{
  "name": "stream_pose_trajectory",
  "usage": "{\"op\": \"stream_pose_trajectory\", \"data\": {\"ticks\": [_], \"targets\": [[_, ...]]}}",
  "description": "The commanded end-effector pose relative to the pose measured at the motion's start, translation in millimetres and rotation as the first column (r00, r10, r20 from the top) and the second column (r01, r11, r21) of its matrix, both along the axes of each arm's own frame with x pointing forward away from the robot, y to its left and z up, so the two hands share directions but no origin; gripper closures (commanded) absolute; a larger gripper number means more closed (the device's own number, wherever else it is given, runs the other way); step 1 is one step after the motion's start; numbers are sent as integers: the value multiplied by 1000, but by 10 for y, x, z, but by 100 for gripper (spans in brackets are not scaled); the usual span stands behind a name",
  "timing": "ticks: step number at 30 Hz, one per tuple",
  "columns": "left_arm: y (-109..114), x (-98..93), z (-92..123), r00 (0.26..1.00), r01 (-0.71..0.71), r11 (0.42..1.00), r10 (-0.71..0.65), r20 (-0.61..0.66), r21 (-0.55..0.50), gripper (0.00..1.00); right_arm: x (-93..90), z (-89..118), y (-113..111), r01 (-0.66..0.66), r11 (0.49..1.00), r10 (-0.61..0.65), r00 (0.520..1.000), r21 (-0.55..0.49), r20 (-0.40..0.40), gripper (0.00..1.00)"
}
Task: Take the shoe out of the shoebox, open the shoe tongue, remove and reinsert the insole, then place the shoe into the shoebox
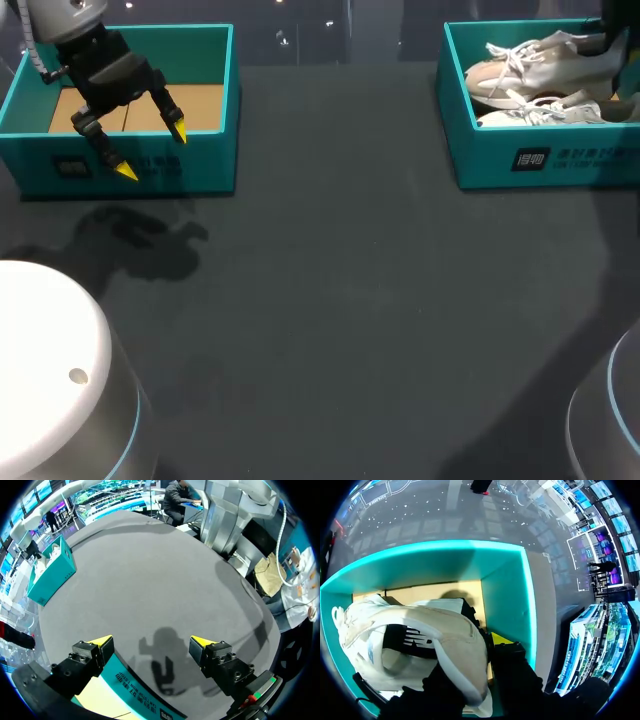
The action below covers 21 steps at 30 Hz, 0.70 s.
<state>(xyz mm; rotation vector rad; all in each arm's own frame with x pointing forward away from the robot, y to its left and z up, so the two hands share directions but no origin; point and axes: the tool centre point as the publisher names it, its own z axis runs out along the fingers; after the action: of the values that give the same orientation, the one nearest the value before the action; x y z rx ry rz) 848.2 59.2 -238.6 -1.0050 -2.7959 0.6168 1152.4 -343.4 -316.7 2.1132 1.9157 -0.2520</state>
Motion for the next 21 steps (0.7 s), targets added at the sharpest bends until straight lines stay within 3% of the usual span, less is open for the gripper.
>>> {"op": "stream_pose_trajectory", "data": {"ticks": [1, 21], "targets": [[3, 6, 4, 1000, 2, 1000, -2, -1, 3, 0, 38, -67, -8, 1, 1000, -1, 1000, 9, -3, 100], [3, 6, 4, 1000, 2, 1000, -2, -1, 3, 0, 24, -294, 14, 0, 998, 1, 1000, 61, -13, 100]]}}
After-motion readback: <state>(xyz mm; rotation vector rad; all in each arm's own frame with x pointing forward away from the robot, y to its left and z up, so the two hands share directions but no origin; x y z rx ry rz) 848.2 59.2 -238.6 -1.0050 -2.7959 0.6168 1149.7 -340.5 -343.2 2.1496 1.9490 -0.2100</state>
